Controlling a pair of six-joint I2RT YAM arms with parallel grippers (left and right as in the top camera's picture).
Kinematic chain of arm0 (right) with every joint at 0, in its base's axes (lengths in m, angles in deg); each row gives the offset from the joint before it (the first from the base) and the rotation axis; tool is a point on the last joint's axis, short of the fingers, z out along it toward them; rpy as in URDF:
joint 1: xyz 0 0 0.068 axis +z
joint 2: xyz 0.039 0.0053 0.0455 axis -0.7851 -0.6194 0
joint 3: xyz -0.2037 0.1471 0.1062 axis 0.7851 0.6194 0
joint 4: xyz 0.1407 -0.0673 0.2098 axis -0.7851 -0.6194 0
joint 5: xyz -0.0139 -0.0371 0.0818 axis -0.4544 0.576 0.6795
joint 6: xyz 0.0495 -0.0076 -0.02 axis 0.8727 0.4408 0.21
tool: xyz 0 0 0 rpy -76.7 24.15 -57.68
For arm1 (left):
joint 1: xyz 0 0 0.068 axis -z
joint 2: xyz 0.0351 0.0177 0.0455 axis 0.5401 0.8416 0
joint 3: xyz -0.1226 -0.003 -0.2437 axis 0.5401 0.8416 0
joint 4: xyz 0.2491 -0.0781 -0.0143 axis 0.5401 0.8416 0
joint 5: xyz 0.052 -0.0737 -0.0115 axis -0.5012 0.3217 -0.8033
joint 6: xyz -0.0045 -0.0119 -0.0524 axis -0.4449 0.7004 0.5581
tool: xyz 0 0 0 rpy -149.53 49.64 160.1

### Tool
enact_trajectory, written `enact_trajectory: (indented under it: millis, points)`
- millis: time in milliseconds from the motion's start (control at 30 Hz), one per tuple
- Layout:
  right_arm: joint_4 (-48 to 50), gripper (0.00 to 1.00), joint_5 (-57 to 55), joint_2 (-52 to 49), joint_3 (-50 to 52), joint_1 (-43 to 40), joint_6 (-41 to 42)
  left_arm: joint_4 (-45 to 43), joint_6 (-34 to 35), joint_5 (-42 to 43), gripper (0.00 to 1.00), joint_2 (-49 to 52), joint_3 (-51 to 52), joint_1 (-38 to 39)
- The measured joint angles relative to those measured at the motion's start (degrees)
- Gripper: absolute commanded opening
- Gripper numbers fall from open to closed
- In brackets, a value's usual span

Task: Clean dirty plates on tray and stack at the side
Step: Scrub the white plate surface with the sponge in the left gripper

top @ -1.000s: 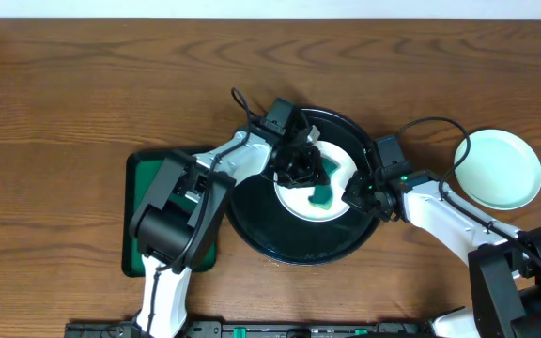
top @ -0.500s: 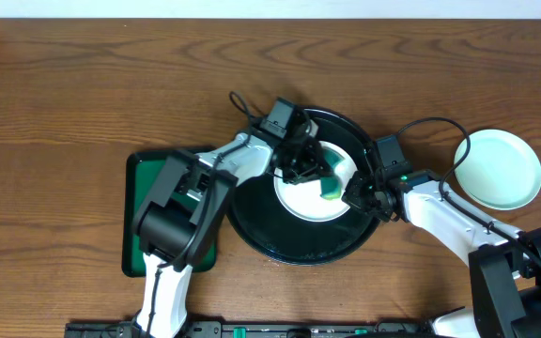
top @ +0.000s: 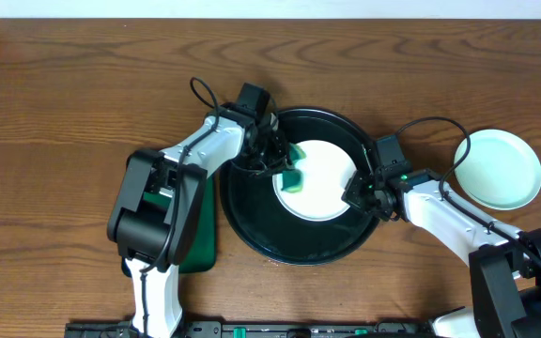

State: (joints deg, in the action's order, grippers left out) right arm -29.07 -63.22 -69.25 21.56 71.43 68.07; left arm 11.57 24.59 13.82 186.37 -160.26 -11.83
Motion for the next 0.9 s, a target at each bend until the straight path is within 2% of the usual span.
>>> enact_trajectory:
  millis: [267, 400, 600, 900]
  points:
    - [-0.7, 0.01, 2.4, 0.0, 0.0, 0.0, 0.0, 10.2, -11.1, -2.1, 0.07, -0.5, -0.7, -0.1]
    - [-0.8, 0.01, 3.1, 0.0, 0.1, 0.0, 0.0, 11.4, -18.6, 1.0, 0.07, -0.3, -0.4, -0.9]
    - [-1.3, 0.01, 3.1, 0.0, 0.1, 0.0, 0.0, 8.5, -24.8, 8.1, 0.07, 0.3, 1.3, -1.8]
    - [-1.5, 0.01, 2.6, 0.0, 0.2, 0.0, 0.0, -2.1, -25.4, 18.3, 0.07, 2.7, 2.6, 4.5]
